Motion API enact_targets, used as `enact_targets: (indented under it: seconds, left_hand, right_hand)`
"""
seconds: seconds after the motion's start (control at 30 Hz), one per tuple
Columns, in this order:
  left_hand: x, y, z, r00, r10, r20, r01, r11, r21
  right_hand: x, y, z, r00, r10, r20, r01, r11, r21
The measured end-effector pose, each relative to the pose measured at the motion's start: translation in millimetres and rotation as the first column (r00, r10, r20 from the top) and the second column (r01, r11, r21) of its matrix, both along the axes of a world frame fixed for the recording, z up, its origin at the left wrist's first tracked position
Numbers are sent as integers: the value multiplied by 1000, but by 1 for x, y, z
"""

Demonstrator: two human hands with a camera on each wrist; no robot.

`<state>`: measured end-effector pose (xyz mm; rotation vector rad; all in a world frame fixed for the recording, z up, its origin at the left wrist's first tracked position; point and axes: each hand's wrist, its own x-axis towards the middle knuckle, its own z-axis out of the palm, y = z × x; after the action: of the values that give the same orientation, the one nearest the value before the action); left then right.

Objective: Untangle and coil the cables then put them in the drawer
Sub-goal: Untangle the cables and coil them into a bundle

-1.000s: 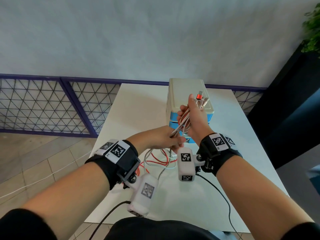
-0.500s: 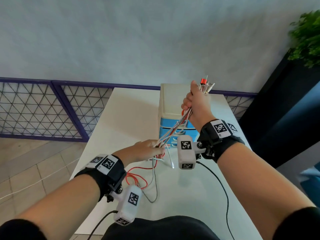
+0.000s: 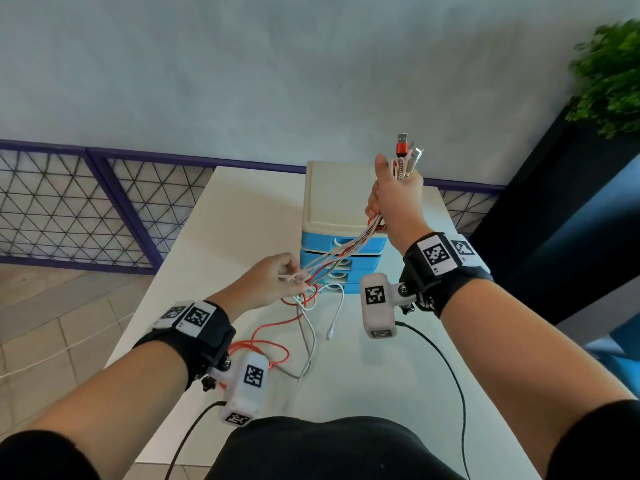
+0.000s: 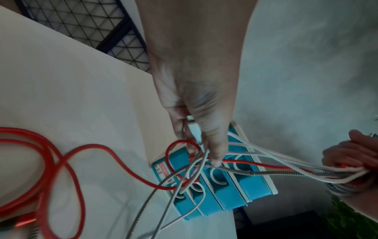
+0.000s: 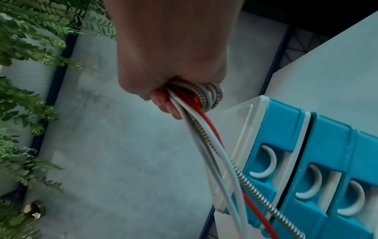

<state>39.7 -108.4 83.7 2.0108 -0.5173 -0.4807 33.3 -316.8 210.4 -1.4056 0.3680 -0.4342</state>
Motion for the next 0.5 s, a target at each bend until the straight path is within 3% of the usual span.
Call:
enact_targets:
  seconds: [0.07,0.13,0.23,0.4,0.5]
  left_hand:
    - [0,-1,-4,997,-71,10,71,995,64]
    - [-4,-5,-1,984,-178,15,170,958,229]
    - [-6,-7,0,973,-219,67,164,872,462]
    - [-11,2,-5,968,-49,246,-117,777,619]
    - [-10,4,-6,871,126,475,-408,725,555]
  right_hand:
    - [0,-4,-2,1000,6,-13,-6,1000,-15]
    - [0,-5,-4,1000,19,-25,-20,999,-51]
    - [1,-6,-8,999,19,-43,-23,995,-93]
    - [3,-7,-17,998,9,-64,-20,983,-180]
    - [5,-2,-21,999,-14,-48,3,977,-214]
